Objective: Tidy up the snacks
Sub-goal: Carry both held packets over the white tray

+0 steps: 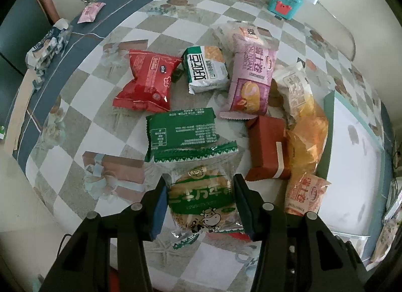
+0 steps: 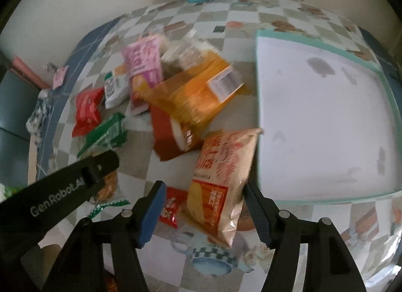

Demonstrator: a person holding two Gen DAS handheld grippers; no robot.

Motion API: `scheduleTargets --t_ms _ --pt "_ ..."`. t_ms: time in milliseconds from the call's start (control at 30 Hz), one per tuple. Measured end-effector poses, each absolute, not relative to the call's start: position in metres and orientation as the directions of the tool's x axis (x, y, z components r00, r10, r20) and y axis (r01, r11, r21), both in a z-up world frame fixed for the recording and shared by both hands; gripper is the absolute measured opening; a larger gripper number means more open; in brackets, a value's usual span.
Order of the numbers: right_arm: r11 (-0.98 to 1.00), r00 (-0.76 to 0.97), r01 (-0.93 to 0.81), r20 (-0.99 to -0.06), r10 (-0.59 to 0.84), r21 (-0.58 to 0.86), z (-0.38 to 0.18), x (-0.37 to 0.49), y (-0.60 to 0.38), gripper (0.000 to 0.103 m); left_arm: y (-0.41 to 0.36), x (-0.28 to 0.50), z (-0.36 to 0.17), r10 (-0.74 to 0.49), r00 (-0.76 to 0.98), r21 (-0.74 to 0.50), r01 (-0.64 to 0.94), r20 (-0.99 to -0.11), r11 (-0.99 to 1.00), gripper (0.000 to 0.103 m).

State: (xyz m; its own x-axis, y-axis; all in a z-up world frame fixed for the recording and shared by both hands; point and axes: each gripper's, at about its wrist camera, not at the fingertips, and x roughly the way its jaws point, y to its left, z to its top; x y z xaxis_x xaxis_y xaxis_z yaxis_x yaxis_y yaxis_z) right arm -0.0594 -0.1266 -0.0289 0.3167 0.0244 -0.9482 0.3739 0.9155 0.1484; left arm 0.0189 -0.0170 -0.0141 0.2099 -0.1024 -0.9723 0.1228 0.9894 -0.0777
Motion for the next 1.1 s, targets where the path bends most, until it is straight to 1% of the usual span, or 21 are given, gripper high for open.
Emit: scheduleTargets --t_ms 133,200,333,367,400,467,533,633,800,967,1100 --pt "0.908 0.289 0.403 -0.957 -0.006 0.116 -0.037 -0.056 -0.128 0.068 -0.016 0.019 -0.017 -0.094 0.203 -0.07 0.122 -0.975 0.99 0.052" --pt "0.901 0.272 0.42 -0.962 -0.008 0.112 -0.043 -0.055 -0.13 0.066 -0.016 0.02 -0.018 -0.092 0.2 -0.068 0.122 -0.975 0.99 0.052" --pt "0.902 0.275 0.418 -0.961 -0.012 0.109 -0.046 -0.055 -0.13 0.058 -0.017 0.019 -0.018 -0.09 0.198 -0.066 0.124 -0.976 0.99 0.052" --pt "0.903 0.274 0.417 -0.962 -0.016 0.104 -0.046 -0.056 -0.129 0.053 -0.016 0.02 -0.019 -0.089 0.198 -0.065 0.124 -0.976 0.99 0.052" --pt "0.903 0.274 0.417 -0.962 -0.018 0.102 -0.045 -0.056 -0.131 0.051 -0.017 0.02 -0.019 -0.088 0.197 -0.064 0.124 -0.976 0.99 0.052" --pt "0.902 0.28 0.418 -0.96 -0.016 0.107 -0.042 -0.057 -0.133 0.045 -0.017 0.02 -0.019 -0.087 0.196 -0.064 0.124 -0.977 0.99 0.052" --pt "0.902 0.297 0.415 -0.955 -0.012 0.118 -0.036 -0.061 -0.133 0.042 -0.017 0.021 -0.018 -0.087 0.198 -0.063 0.123 -0.976 0.99 0.052" --pt "0.899 0.313 0.422 -0.95 -0.02 0.12 -0.028 -0.065 -0.136 0.041 -0.017 0.02 -0.018 -0.086 0.205 -0.062 0.12 -0.975 0.991 0.052" --pt "0.871 0.349 0.461 -0.937 -0.005 0.167 -0.013 -0.085 -0.15 0.041 -0.016 0.018 -0.015 -0.086 0.217 -0.064 0.107 -0.972 0.992 0.052" --pt "0.842 0.408 0.513 -0.911 -0.065 0.169 0.008 -0.098 -0.169 0.041 -0.015 0.015 -0.006 -0.099 0.25 -0.074 0.106 -0.963 0.992 0.052" --pt "0.805 0.41 0.572 -0.905 -0.114 0.158 0.009 -0.095 -0.189 0.041 -0.03 0.013 0.009 -0.142 0.289 -0.103 0.145 -0.947 0.984 0.052"
